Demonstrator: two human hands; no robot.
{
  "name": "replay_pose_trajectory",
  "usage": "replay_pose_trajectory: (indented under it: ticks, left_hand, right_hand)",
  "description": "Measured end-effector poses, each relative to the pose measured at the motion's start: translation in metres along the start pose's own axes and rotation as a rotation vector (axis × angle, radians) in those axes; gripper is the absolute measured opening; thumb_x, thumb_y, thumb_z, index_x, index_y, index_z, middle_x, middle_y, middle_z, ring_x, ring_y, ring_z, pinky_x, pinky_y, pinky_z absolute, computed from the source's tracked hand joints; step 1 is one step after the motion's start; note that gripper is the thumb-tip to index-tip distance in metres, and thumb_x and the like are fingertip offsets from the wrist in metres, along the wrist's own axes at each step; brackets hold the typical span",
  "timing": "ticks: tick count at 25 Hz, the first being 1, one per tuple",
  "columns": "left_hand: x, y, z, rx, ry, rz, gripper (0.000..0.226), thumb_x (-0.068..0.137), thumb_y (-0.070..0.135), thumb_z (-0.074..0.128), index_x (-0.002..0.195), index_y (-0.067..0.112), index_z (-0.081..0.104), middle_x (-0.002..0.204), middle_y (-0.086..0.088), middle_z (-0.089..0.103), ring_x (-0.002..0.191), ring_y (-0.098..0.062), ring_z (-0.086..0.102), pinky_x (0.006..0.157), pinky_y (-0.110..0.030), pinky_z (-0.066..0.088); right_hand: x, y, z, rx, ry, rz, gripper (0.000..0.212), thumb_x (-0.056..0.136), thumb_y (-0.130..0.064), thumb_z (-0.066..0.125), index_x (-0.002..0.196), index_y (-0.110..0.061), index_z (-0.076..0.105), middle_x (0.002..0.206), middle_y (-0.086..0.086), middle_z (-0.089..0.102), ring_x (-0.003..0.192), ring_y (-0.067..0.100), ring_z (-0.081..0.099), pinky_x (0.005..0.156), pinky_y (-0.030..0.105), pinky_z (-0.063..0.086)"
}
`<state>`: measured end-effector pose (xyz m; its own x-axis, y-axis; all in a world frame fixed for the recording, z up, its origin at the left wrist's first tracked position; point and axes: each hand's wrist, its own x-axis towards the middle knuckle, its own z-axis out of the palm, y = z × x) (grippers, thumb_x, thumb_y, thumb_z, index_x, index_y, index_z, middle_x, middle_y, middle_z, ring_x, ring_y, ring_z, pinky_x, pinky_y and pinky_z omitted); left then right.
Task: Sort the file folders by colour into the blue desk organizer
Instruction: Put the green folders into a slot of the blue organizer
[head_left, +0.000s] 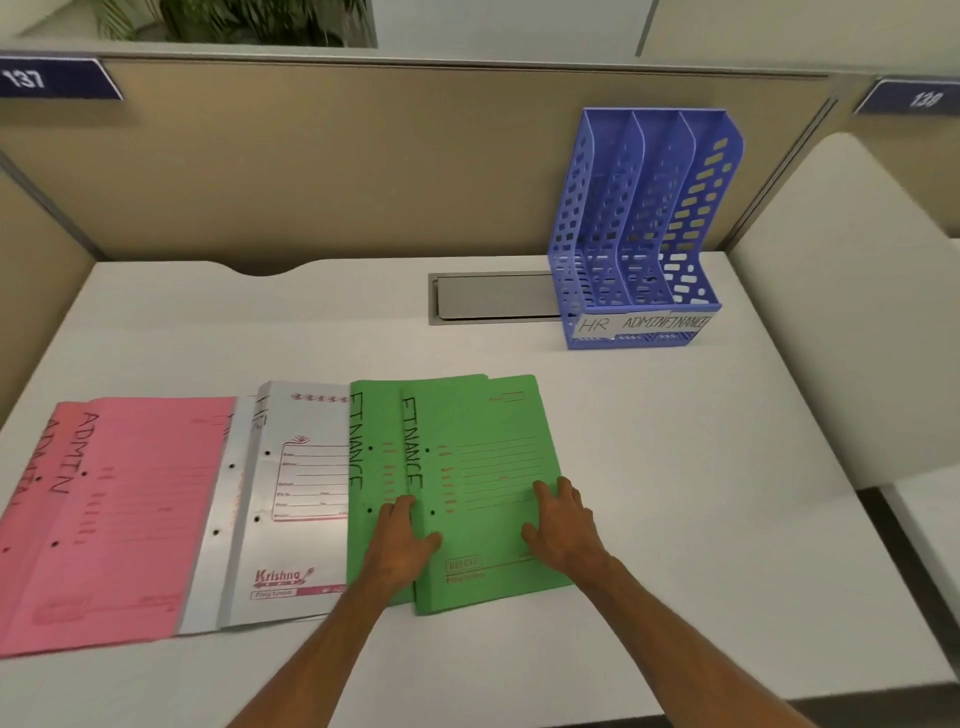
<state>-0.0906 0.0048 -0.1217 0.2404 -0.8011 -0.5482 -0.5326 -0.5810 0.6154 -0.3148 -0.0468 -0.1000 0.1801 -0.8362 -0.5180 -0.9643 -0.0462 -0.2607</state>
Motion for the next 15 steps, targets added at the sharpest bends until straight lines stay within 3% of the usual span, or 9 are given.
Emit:
replay_pose_trajectory:
  ticks: [3,6,10,12,15]
  left_hand:
    - [0.007,0.010,0.005,-0.129,0.053,-0.111,0.068,0.081,0.014,0.076,0.139,0.006,0.041,0.131,-0.014,0.049,0.113,-0.029,0.056,0.095,-0.044,0.052]
    - [0.009,0.021,0.006,-0.362,0.044,-0.214,0.063,0.078,0.008,0.079,0.131,0.006,0.045,0.115,-0.011,0.061,0.087,-0.019,0.063,0.074,-0.030,0.055]
    - [0.011,0.034,0.001,-0.519,0.027,-0.251,0.038,0.079,0.003,0.076,0.108,0.012,0.054,0.113,-0.010,0.067,0.091,-0.021,0.067,0.077,-0.033,0.056]
    - [0.009,0.044,-0.004,-0.606,0.016,-0.267,0.038,0.079,0.000,0.074,0.109,0.011,0.053,0.111,-0.011,0.067,0.089,-0.021,0.068,0.071,-0.031,0.056]
    - [0.001,0.063,-0.008,-0.800,-0.049,-0.265,0.044,0.082,-0.005,0.069,0.117,0.008,0.048,0.112,-0.018,0.069,0.091,-0.031,0.072,0.074,-0.041,0.060]
  right_hand:
    - [0.008,0.016,-0.006,0.070,-0.038,0.019,0.061,0.091,-0.032,0.054,0.144,-0.012,0.033,0.134,0.015,0.039,0.124,0.032,0.041,0.101,0.048,0.045]
    - [0.015,0.024,-0.009,0.135,-0.048,-0.008,0.062,0.090,-0.032,0.056,0.144,-0.010,0.035,0.132,0.016,0.044,0.123,0.032,0.041,0.100,0.042,0.046]
    - [0.028,0.029,-0.016,0.211,-0.039,-0.008,0.056,0.087,-0.034,0.059,0.136,-0.009,0.047,0.122,0.015,0.052,0.114,0.031,0.049,0.095,0.039,0.049]
    - [0.034,0.035,-0.023,0.227,-0.053,-0.013,0.055,0.087,-0.034,0.060,0.135,-0.009,0.049,0.120,0.015,0.054,0.111,0.031,0.053,0.092,0.038,0.051]
    - [0.040,0.046,-0.034,0.301,-0.102,-0.019,0.054,0.088,-0.031,0.062,0.137,-0.010,0.050,0.120,0.012,0.054,0.103,0.025,0.056,0.087,0.030,0.050]
